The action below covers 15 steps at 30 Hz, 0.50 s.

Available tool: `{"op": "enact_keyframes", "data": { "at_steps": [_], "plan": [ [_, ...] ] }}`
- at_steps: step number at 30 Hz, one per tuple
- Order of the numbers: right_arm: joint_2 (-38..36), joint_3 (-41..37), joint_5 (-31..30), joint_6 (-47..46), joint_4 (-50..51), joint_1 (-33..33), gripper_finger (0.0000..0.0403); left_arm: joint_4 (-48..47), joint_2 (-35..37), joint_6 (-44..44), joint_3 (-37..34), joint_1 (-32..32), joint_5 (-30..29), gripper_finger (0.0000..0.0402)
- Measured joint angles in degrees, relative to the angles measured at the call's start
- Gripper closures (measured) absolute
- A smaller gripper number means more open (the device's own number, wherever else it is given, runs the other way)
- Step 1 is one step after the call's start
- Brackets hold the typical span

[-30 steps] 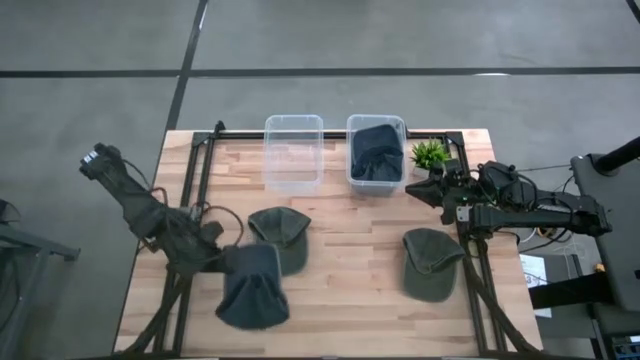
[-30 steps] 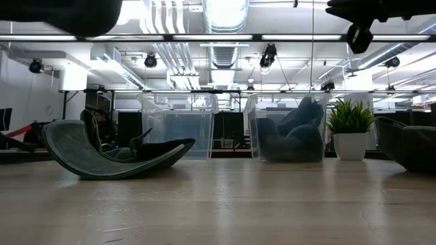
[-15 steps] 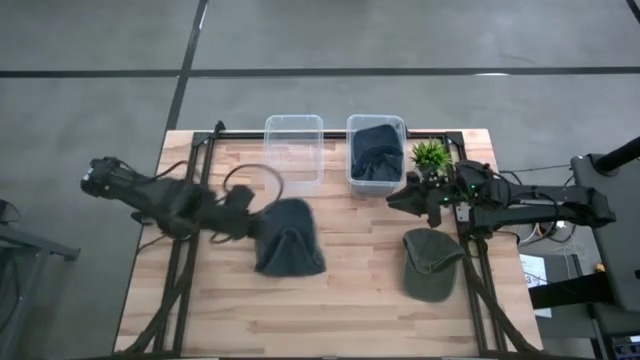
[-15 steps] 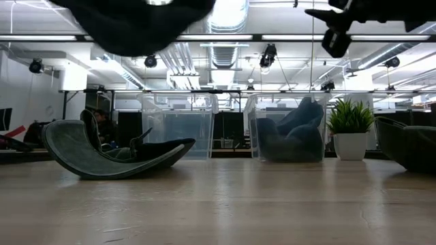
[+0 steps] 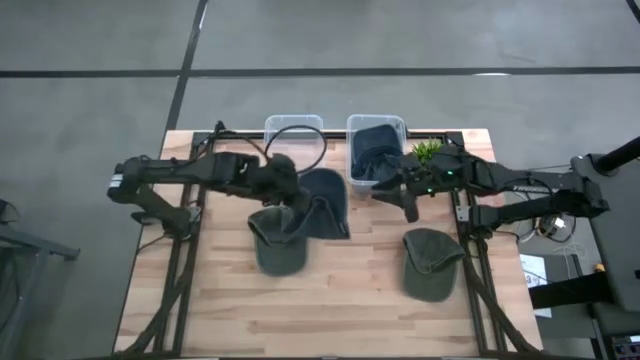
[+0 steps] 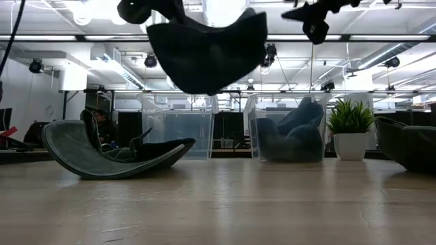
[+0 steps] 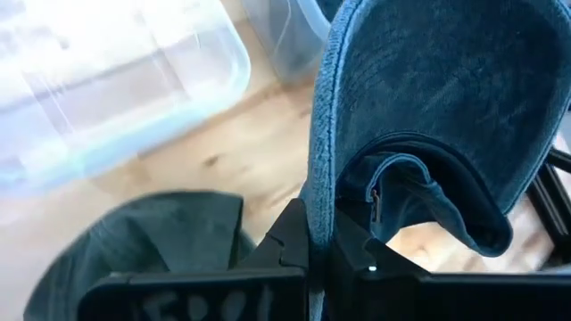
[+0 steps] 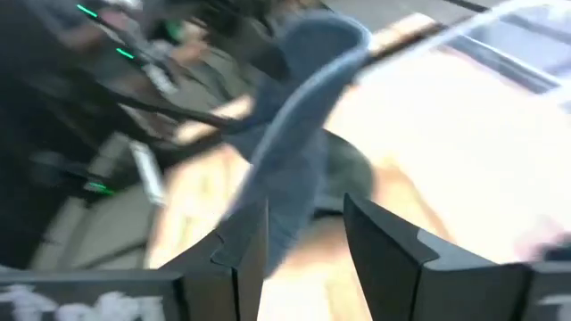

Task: Pick & Place hat
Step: Put the blue cap into the right transparent bin

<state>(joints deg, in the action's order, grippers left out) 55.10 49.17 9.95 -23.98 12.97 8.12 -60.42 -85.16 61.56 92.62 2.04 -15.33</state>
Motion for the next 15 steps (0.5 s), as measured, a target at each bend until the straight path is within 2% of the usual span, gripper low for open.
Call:
{"op": "enact_keyframes", "data": {
  "at_steps": [2, 9, 15],
  "plan": [
    [1.9, 2.7, -1.7, 1.3, 2.9, 0.0, 0.0265, 0.0, -0.9, -0.7, 1.1, -0.8, -1.4, 0.0396],
    [7.0, 9.3, -4.7, 2.7, 3.2, 0.0, 0.0264, 2.2, -2.5, -2.1, 3.4, -3.4, -6.8, 0.0396],
    [11.0, 14.1, -6.3, 3.3, 4.1, 0.0, 0.0265, 5.3, -2.5, -3.5, 3.6, -4.4, -7.3, 0.0396]
  ]
}}
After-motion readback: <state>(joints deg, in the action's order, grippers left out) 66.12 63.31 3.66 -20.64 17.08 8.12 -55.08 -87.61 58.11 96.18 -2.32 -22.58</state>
